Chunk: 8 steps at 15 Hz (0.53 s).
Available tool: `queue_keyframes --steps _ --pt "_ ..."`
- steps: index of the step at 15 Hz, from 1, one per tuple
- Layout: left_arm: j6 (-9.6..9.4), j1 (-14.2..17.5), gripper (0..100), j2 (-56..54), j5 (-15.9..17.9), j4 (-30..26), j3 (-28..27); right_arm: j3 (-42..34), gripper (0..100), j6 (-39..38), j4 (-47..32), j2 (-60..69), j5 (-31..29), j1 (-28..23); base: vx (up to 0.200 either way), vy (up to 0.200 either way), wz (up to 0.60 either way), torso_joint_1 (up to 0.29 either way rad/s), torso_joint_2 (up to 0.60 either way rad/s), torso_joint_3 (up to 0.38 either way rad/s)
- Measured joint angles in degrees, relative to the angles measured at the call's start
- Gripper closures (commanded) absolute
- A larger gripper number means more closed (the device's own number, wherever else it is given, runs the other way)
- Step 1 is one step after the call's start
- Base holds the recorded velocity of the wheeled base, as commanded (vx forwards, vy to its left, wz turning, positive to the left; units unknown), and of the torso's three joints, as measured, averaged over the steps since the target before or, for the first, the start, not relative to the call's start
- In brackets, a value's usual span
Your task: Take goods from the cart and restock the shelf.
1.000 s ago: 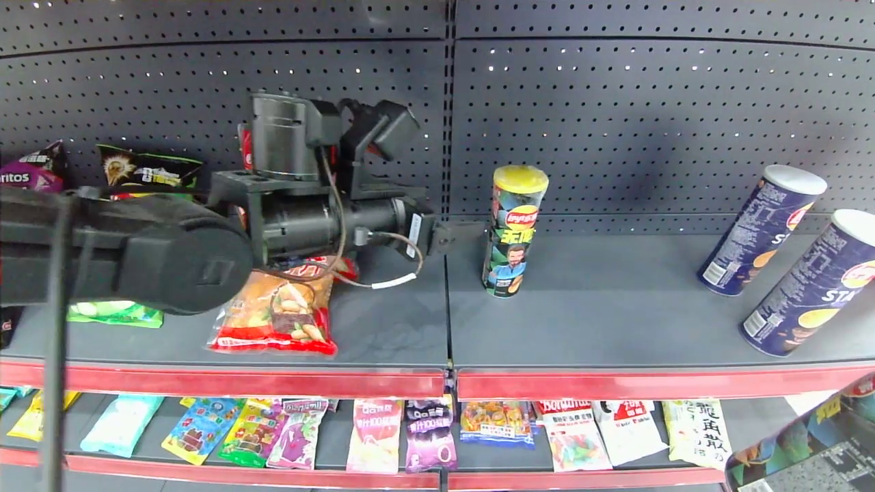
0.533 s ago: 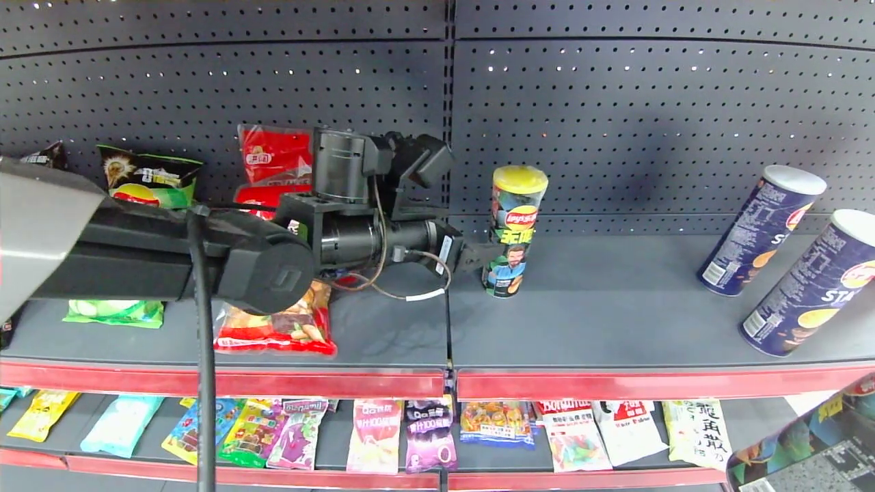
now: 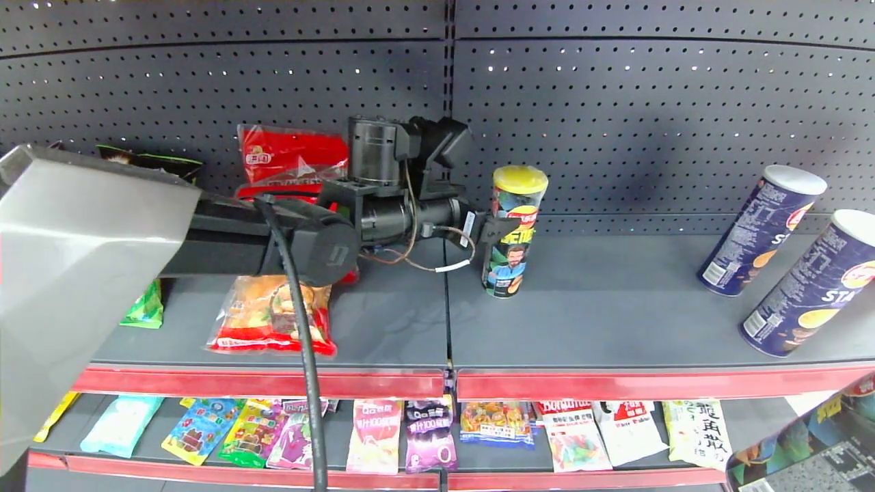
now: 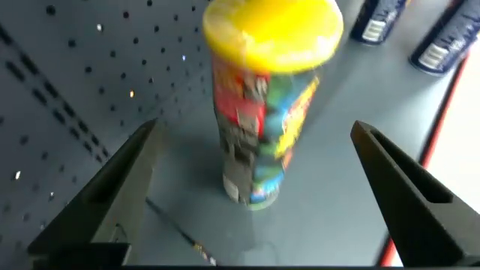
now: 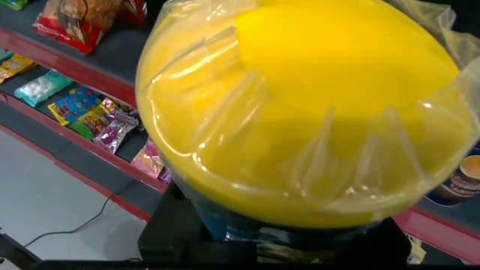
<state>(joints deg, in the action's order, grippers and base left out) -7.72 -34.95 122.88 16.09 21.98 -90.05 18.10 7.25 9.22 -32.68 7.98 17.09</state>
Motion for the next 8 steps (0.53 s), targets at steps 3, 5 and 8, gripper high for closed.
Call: queue_keyframes --steps 3,5,8 --pt "-0.02 0.17 0 2.26 -0.04 -0.09 -2.39 0.0 100 -0.39 0.0 0.0 -0.11 -0.04 0.0 0.0 0.0 0.0 0.0 0.0" --pt "-0.02 0.23 0 3.35 0.0 -0.15 -3.61 0.0 100 -0.74 0.0 0.0 -0.09 -0.09 0.0 0.0 0.0 0.0 0.0 0.0" --pt "-0.02 0.22 0 5.1 0.09 -0.12 -6.34 -0.09 100 -0.77 0.0 0.0 -0.11 -0.09 0.0 0.0 0.0 0.0 0.0 0.0"
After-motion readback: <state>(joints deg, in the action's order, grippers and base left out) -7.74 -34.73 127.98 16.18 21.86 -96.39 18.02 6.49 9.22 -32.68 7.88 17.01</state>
